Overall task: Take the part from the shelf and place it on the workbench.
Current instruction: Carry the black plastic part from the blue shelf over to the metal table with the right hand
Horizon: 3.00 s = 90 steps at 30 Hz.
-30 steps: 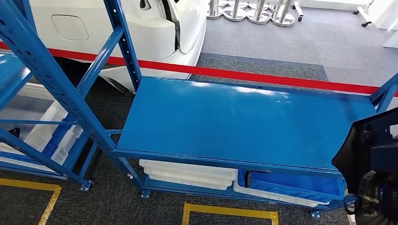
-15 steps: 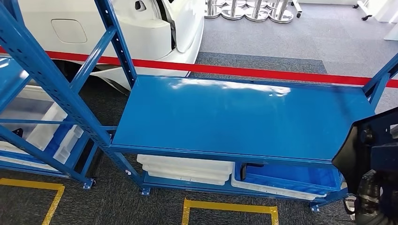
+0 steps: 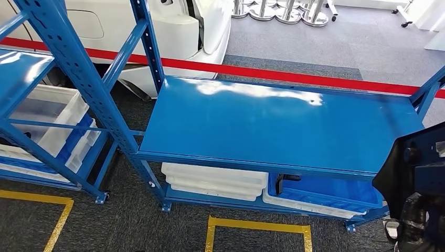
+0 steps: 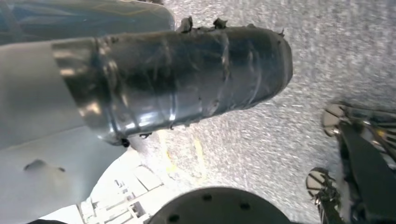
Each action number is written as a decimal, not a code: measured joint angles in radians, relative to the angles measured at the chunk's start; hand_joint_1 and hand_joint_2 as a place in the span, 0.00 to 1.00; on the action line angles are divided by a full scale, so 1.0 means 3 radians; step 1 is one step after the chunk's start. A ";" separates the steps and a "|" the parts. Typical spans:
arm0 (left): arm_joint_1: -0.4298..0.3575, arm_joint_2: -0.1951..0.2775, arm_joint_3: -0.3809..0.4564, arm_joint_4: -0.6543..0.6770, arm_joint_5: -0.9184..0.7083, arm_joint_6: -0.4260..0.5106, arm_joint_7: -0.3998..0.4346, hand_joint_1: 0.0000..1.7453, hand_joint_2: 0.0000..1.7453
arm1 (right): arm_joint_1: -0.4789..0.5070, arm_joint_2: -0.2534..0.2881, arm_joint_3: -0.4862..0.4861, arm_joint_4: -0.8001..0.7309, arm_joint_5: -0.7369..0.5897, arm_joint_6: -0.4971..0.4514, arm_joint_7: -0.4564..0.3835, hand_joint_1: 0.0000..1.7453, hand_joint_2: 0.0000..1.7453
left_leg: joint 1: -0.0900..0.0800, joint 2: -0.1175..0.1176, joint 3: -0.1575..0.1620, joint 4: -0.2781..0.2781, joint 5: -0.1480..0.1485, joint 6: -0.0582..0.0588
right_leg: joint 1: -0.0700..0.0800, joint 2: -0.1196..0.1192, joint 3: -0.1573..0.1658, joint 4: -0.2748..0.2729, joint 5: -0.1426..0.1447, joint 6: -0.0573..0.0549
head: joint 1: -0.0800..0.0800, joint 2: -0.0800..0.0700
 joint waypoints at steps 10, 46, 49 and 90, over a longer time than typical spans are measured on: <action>-0.0002 0.0003 -0.0001 0.0001 0.0000 -0.0006 -0.0008 0.00 0.00 | -0.0020 -0.0008 -0.0002 -0.0007 -0.0007 0.0000 0.0017 1.00 1.00 | -0.0005 0.0001 -0.0136 0.0121 -0.0028 -0.0152 | 0.0043 -0.0029 0.0581 -0.1096 0.0437 -0.0200 | -0.0006 0.0000; 0.0002 0.0069 -0.0008 0.0001 0.0000 0.0011 -0.0047 0.00 0.00 | 0.0011 -0.0111 -0.0038 -0.0125 0.0134 0.0026 0.0288 1.00 1.00 | 0.0002 0.0002 -0.0381 0.0942 -0.0284 -0.0176 | 0.0033 -0.0066 0.0465 -0.1159 0.0511 -0.0219 | -0.0033 0.0001; -0.0010 0.0085 -0.0010 0.0001 0.0000 0.0014 -0.0059 0.00 0.00 | 0.0014 -0.0111 -0.0038 -0.0130 0.0226 0.0036 0.0349 1.00 1.00 | -0.0006 0.0106 0.0082 0.0436 -0.0095 -0.0164 | 0.0036 -0.0130 0.0365 -0.1085 0.0562 -0.0191 | -0.0073 0.0000; -0.0016 0.0023 -0.0014 0.0001 -0.0004 0.0017 -0.0073 0.00 0.00 | -0.0006 -0.0133 -0.0046 -0.0177 0.0203 0.0042 0.0392 1.00 1.00 | -0.0021 -0.0037 0.0062 -0.0069 0.0019 0.0026 | 0.0020 -0.0033 0.0048 -0.0080 -0.0042 -0.0024 | -0.0139 0.0000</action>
